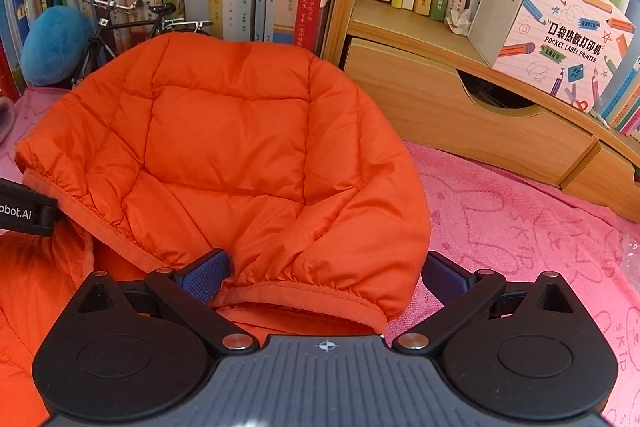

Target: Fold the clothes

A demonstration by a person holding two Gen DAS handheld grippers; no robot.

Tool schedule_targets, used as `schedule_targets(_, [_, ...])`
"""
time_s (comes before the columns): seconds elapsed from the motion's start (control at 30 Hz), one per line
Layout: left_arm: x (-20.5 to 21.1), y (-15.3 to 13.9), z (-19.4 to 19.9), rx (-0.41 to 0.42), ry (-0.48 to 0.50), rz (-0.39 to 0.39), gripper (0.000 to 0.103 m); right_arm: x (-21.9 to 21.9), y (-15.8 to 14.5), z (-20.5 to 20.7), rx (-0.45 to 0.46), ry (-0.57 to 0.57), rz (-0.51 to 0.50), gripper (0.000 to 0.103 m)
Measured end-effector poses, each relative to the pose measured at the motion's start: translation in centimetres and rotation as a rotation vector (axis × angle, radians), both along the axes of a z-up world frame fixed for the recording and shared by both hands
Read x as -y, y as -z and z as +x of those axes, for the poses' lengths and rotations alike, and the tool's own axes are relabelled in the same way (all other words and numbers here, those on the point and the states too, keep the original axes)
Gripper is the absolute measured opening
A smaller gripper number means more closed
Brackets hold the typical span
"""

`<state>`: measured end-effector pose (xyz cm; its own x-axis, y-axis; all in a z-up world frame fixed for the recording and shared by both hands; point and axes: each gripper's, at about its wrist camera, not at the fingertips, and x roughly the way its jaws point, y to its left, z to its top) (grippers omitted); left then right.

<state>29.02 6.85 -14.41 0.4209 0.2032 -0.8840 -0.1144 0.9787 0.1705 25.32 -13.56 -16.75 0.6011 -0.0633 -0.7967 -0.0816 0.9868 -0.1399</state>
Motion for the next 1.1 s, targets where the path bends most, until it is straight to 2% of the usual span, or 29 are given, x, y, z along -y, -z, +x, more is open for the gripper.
schedule_targets(0.13, [0.2,-0.2,-0.6,0.004,0.007,-0.001,0.103,0.9,-2.5,-0.4,0.091,-0.093,0.093,0.100])
schedule_targets(0.27, [0.3,-0.3,-0.7,0.010,0.009,0.007,0.103,1.6,-4.6,1.5,0.147,-0.176,0.145,0.101])
schedule_targets(0.37, [0.3,-0.3,-0.6,0.007,0.006,0.007,0.103,1.3,-4.7,4.4,0.133,-0.178,0.152,0.100])
schedule_targets(0.47, [-0.4,-0.6,-0.7,-0.024,-0.026,-0.040,0.102,0.6,-3.8,6.2,0.087,-0.203,0.147,0.095])
schedule_targets(0.53, [-0.9,-1.2,-0.9,-0.053,-0.050,-0.075,0.095,0.0,-3.0,6.8,0.068,-0.221,0.123,0.094])
schedule_targets(0.6, [-1.4,-2.5,-1.9,-0.038,-0.071,-0.079,0.087,-0.3,-2.3,7.2,0.060,-0.220,0.100,0.092])
schedule_targets(0.7, [-1.9,-5.4,-3.8,0.075,-0.088,-0.058,0.087,-0.2,-1.7,7.8,0.048,-0.203,0.125,0.091])
schedule_targets(0.77, [-1.9,-6.3,-4.2,0.132,-0.090,-0.032,0.087,0.0,-1.2,8.1,0.032,-0.185,0.138,0.091])
schedule_targets(0.8, [-1.7,-6.4,-4.2,0.153,-0.081,-0.015,0.087,0.1,-0.8,8.3,0.023,-0.176,0.142,0.091])
schedule_targets(0.93, [-1.0,-4.8,-3.1,0.151,-0.021,-0.007,0.087,0.4,0.0,8.7,-0.007,-0.146,0.166,0.090])
schedule_targets(1.03, [0.1,-2.0,-2.5,0.067,0.023,0.107,0.087,0.8,-0.1,8.7,-0.016,-0.142,0.193,0.076])
schedule_targets(1.07, [0.0,-1.3,-2.6,0.064,0.026,0.143,0.092,0.9,-0.3,8.6,-0.017,-0.143,0.202,0.063])
schedule_targets(1.1, [-0.1,-0.7,-2.8,0.065,0.028,0.178,0.092,1.1,-0.5,8.6,-0.016,-0.143,0.208,0.049])
